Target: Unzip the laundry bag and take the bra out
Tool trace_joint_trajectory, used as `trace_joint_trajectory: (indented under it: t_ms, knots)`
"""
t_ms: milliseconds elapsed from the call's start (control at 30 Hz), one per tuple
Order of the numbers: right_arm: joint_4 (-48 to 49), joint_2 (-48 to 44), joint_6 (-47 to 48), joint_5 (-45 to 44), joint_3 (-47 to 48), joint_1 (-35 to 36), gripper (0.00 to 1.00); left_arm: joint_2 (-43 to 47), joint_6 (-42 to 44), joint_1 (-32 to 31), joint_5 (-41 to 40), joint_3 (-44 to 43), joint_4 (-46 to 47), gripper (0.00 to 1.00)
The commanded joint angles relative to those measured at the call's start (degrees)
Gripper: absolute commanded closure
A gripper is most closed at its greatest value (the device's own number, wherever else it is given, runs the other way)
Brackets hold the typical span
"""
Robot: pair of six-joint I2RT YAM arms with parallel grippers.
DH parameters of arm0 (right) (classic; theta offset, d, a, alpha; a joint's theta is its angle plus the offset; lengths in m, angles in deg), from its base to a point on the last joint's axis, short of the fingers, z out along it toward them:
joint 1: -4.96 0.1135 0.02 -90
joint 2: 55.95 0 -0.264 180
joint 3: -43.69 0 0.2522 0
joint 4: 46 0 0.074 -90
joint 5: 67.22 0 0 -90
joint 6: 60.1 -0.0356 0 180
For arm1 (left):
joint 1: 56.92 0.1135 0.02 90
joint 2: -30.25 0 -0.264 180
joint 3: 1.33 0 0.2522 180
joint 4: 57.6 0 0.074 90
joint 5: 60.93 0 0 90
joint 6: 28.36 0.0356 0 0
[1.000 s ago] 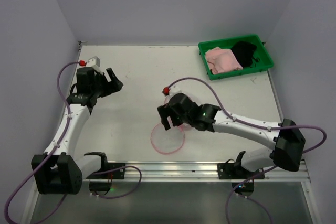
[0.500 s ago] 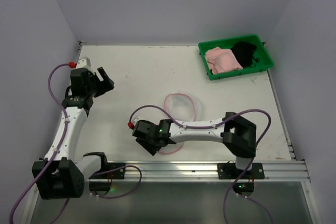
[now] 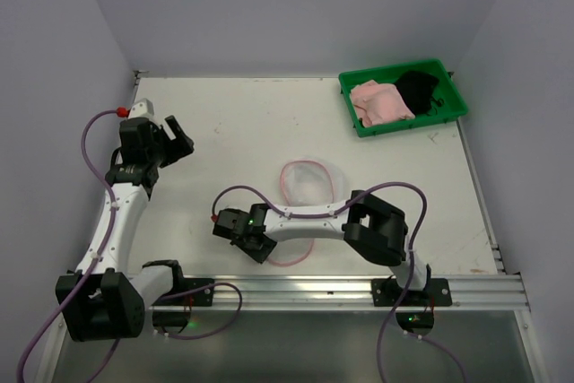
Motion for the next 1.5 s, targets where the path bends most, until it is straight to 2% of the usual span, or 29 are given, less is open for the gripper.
trace_joint_trajectory:
  t_ms: [0,67,200,333,433,633,767,867,1100,1200,1300,1433,1467]
  knots:
    - [-4.59,2.48,0.38,0.08,1.15,0.19,0.81,1.07,0.47,0.83,-0.19,0.08,0.58,0.16]
    - [-4.42,2.22,0.29,-0.1,0.19,0.11,1.0,0.98,0.38,1.09,0.16,0.17,0.58,0.16]
    - [-3.02,-3.39,0.47,2.18,0.18,0.11,1.0,0.98,0.29,1.26,1.13,0.34,0.84,0.16]
    - [-3.45,-11.82,0.73,4.38,4.56,-0.16,1.0,0.63,0.38,1.44,1.65,0.43,0.84,0.16]
    - [-4.15,-14.82,1.61,5.78,7.2,-2.0,1.0,0.45,0.47,1.44,2.26,0.43,1.02,0.16]
    - [-4.51,-20.71,2.13,13.86,8.27,-11.31,1.0,-0.6,0.82,1.44,4.37,0.43,1.28,0.16]
    - [-0.84,-24.49,2.4,20.97,6.6,-17.46,1.0,-1.48,1.08,1.53,6.04,0.61,1.46,0.16]
    - [4.25,-27.83,2.66,27.29,1.95,-25.09,1.0,-2.09,1.26,1.53,7.45,0.61,1.72,0.16]
    - [16.21,-33.99,2.14,37.14,-12.46,-35.12,1.0,-3.5,1.52,1.62,10.35,0.96,2.25,0.17]
    - [23.07,-36.36,0.64,41.81,-19.58,-38.38,1.0,-4.47,1.17,1.53,15.35,1.66,3.83,0.18]
    - [26.68,-38.38,-0.06,42.09,-24.42,-40.32,1.0,-5.61,0.21,0.74,20.8,2.45,5.06,0.19]
    - [33.8,-40.93,-1.91,47.09,-31.97,-43.13,1.0,-4.74,-1.2,-2.85,24.23,3.95,5.24,0.19]
    - [34.59,-41.11,-1.99,47.36,-32.42,-43.48,1.0,-3.86,-2.59,-6.17,24.33,4.3,5.59,0.19]
